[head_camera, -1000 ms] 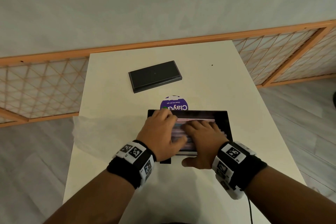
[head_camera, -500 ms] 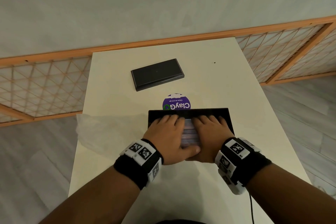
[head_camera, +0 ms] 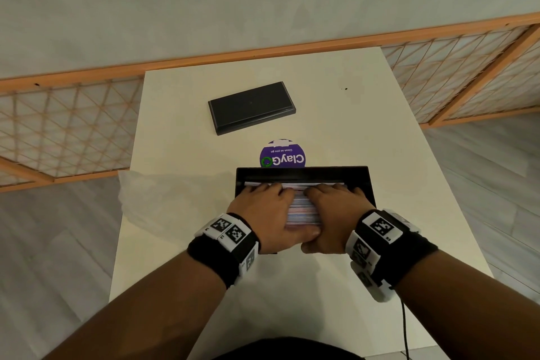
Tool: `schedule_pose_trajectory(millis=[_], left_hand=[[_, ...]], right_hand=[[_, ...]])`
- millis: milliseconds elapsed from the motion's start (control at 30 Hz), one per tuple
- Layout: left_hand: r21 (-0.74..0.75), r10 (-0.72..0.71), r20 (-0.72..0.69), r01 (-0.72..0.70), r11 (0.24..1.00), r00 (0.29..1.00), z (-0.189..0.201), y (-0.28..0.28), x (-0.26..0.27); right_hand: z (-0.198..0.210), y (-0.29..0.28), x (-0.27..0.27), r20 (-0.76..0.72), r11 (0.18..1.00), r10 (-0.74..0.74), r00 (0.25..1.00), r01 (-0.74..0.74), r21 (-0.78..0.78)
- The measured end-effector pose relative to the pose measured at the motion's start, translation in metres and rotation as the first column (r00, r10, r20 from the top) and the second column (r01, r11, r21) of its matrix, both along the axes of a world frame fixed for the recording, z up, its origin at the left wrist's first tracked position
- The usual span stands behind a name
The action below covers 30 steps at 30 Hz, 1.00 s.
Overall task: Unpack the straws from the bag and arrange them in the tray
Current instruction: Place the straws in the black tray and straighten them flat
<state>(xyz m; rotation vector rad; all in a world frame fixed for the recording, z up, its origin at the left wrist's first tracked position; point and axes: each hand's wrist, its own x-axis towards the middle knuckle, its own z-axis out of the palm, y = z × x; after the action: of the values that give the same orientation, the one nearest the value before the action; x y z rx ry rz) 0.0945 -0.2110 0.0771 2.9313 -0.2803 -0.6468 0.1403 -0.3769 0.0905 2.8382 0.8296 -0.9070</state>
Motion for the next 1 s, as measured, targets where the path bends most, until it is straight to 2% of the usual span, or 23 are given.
schedule_pose_trajectory(millis=[267, 433, 633, 1000], left_hand=[[0.000, 0.015, -0.051, -0.015, 1.000, 0.999, 0.0009, 0.0000, 0.0016], [0.010, 0.011, -0.044, -0.010, 1.000, 0.999, 0.0013, -0.0007, -0.0003], [-0.004, 0.001, -0.026, -0.001, 1.000, 1.000, -0.0003, 0.0002, 0.0005], [-0.013, 0.004, -0.001, -0.004, 1.000, 1.000, -0.0013, 0.0000, -0.0040]], right_hand=[[0.0015, 0.0021, 0.0008, 0.008, 1.000, 0.015, 1.000, -0.015, -0.010], [0.0004, -0.0003, -0.0028, 0.065, 1.000, 0.026, 0.998, -0.027, 0.014], [-0.0041, 0.0011, 0.0012, 0.000, 1.000, 0.001, 1.000, -0.001, 0.010], [-0.0003, 0.0010, -0.0042, 0.048, 1.000, 0.014, 0.999, -0.014, -0.006]])
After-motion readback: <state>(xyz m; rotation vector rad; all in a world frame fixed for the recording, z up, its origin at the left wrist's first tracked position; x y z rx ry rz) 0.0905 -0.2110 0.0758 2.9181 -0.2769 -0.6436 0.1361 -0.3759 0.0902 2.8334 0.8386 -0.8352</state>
